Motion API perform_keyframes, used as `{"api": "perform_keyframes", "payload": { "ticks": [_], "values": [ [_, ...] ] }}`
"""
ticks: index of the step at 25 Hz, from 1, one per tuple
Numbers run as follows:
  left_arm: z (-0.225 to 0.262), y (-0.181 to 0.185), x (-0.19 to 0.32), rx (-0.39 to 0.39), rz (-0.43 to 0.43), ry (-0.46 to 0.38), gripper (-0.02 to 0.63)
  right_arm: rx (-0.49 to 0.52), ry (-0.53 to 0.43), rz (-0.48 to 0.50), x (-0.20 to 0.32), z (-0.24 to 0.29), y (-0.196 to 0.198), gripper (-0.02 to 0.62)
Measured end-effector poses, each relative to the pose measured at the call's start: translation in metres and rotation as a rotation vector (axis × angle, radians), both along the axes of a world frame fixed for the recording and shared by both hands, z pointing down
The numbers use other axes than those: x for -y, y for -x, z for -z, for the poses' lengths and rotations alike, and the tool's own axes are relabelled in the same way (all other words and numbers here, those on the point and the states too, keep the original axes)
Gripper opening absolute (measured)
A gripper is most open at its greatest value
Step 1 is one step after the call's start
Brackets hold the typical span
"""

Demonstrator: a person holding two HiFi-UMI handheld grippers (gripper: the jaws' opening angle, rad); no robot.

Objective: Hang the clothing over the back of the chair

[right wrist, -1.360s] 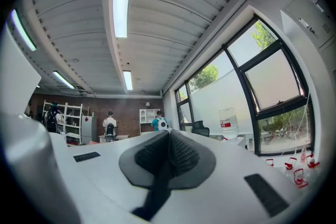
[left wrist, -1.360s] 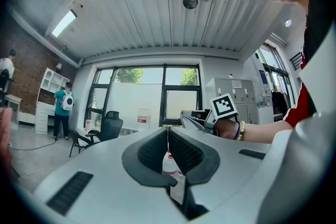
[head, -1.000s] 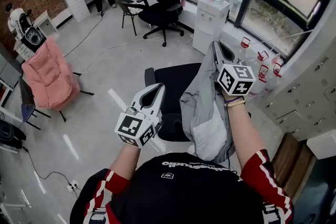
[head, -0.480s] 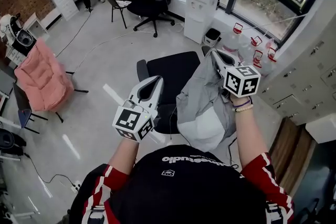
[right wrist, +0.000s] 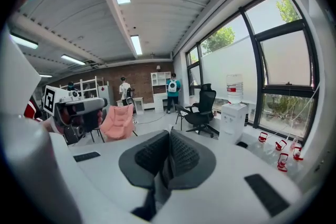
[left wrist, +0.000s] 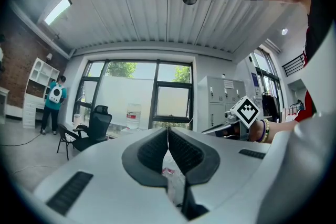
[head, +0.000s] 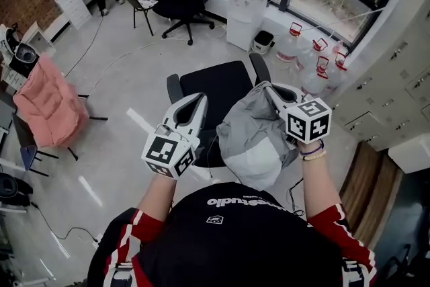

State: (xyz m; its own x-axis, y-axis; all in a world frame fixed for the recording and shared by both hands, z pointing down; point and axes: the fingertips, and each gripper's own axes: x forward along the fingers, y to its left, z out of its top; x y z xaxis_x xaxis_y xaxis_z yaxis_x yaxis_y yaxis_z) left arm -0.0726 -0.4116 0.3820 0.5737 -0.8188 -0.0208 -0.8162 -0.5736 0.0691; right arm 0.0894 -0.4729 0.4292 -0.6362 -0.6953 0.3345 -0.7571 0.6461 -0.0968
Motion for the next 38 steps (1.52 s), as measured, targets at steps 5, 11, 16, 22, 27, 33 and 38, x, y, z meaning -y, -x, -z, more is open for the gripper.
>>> {"api": "perform_keyframes", "payload": {
  "ticks": [5, 11, 16, 22, 27, 33, 38],
  "values": [
    [-0.004, -0.008, -0.006, 0.002, 0.001, 0.0, 0.025, 0.007, -0.004, 0.007, -0.027, -0.012, -0.011, 0.018],
    [-0.002, -0.012, -0.013, 0.004, -0.001, 0.002, 0.025, 0.054, -0.014, 0.077, -0.05, -0.008, -0.007, 0.083],
    [0.0, -0.013, -0.015, 0.01, -0.002, 0.002, 0.025, 0.095, -0.046, 0.089, -0.06, 0.003, -0.004, 0.168],
    [0.001, -0.011, -0.017, 0.012, -0.001, 0.001, 0.025, 0.143, -0.151, 0.045, -0.066, 0.022, -0.005, 0.189],
    [0.004, -0.01, -0.019, 0.014, 0.0, 0.0, 0.025, 0.157, -0.231, 0.063, -0.075, 0.036, -0.002, 0.143],
    [0.009, -0.01, -0.019, 0.01, 0.006, -0.008, 0.025, 0.194, -0.28, 0.044, -0.076, 0.052, -0.007, 0.041],
    [0.01, -0.009, -0.019, 0.012, 0.014, -0.013, 0.025, 0.218, -0.274, 0.014, -0.076, 0.056, -0.008, 0.012]
  ]
}}
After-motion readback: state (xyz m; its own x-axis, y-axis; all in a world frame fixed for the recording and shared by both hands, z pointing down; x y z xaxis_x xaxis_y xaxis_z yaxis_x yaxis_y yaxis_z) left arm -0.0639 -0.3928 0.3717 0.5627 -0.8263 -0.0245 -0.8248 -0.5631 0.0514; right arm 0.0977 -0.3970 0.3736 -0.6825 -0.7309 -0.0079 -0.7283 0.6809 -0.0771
